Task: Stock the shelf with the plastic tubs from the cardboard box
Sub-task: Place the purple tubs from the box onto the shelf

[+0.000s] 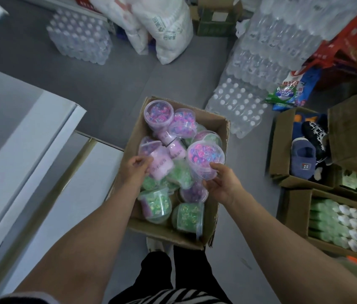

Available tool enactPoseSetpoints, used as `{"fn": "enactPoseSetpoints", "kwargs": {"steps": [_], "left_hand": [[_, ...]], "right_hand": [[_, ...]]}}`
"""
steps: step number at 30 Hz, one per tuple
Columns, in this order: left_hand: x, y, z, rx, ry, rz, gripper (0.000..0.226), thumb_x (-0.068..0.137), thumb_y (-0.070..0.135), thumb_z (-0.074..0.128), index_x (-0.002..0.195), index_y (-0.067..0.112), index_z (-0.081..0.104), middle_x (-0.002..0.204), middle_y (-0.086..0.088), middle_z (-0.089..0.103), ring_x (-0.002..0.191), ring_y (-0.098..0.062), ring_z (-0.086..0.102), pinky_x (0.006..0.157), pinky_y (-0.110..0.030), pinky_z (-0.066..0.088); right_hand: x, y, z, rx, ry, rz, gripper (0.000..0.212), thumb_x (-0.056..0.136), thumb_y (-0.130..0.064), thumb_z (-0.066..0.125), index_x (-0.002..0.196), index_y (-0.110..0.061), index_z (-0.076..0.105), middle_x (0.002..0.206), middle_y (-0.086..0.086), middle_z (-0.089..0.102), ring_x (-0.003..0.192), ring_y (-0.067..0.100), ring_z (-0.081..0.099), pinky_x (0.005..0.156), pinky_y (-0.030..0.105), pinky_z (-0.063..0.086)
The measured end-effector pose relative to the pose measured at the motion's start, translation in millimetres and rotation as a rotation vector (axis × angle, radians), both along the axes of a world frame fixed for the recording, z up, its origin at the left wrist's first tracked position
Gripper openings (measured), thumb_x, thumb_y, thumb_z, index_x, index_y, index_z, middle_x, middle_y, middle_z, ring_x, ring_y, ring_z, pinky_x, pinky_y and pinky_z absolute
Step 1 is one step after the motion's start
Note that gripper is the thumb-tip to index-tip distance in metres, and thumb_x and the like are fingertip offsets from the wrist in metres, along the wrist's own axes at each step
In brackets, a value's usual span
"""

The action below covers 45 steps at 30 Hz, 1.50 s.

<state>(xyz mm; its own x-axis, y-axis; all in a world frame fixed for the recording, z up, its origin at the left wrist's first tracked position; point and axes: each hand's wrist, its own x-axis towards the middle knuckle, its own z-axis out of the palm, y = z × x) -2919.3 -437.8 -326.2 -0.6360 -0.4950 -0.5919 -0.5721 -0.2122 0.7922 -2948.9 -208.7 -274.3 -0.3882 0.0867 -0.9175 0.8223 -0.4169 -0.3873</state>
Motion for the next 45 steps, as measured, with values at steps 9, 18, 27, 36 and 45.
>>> {"fn": "enactPoseSetpoints", "kwargs": {"steps": [9,18,27,36,45], "left_hand": [[40,7,-7,-0.25,-0.19,-0.069,0.04,0.076,0.034,0.078,0.109,0.02,0.06,0.101,0.007,0.063,0.082,-0.015,0.06,0.066,-0.023,0.043],[61,8,-20,0.417,-0.29,0.171,0.052,0.085,0.021,0.072,0.131,0.004,0.053,0.105,-0.009,0.062,0.092,-0.023,0.062,0.077,-0.034,0.054],[121,8,26,0.569,-0.127,0.333,0.059,0.082,0.018,0.075,0.134,0.006,0.048,0.127,-0.01,0.055,0.118,-0.029,0.055,0.098,-0.047,0.049],[212,-20,176,0.414,0.284,0.571,0.032,0.09,0.015,0.066,0.118,0.007,0.054,0.104,-0.009,0.057,0.102,-0.022,0.054,0.098,-0.035,0.048],[325,-74,313,0.285,0.6,0.864,0.037,0.081,0.023,0.076,0.109,0.009,0.056,0.092,-0.002,0.054,0.102,-0.021,0.054,0.096,-0.03,0.05]], "right_hand": [[46,-12,4,0.021,0.022,0.006,0.044,0.08,-0.013,0.073,0.122,-0.01,0.062,0.113,0.012,0.066,0.104,0.028,0.065,0.095,0.037,0.052],[80,-2,7,0.071,0.015,0.072,0.024,0.084,-0.015,0.069,0.106,-0.01,0.06,0.093,0.01,0.064,0.081,0.022,0.062,0.089,0.035,0.051],[86,-18,55,0.064,0.189,0.362,0.057,0.073,-0.029,0.08,0.123,-0.014,0.057,0.079,0.002,0.054,0.062,0.015,0.05,0.061,0.028,0.047],[113,-81,154,-0.213,0.513,0.647,0.05,0.082,-0.029,0.076,0.126,-0.013,0.06,0.069,0.0,0.067,0.06,0.009,0.065,0.059,0.024,0.05],[182,-180,266,-0.51,0.667,0.86,0.031,0.083,-0.036,0.075,0.108,-0.023,0.062,0.112,0.009,0.067,0.1,0.02,0.066,0.089,0.031,0.052]]}}
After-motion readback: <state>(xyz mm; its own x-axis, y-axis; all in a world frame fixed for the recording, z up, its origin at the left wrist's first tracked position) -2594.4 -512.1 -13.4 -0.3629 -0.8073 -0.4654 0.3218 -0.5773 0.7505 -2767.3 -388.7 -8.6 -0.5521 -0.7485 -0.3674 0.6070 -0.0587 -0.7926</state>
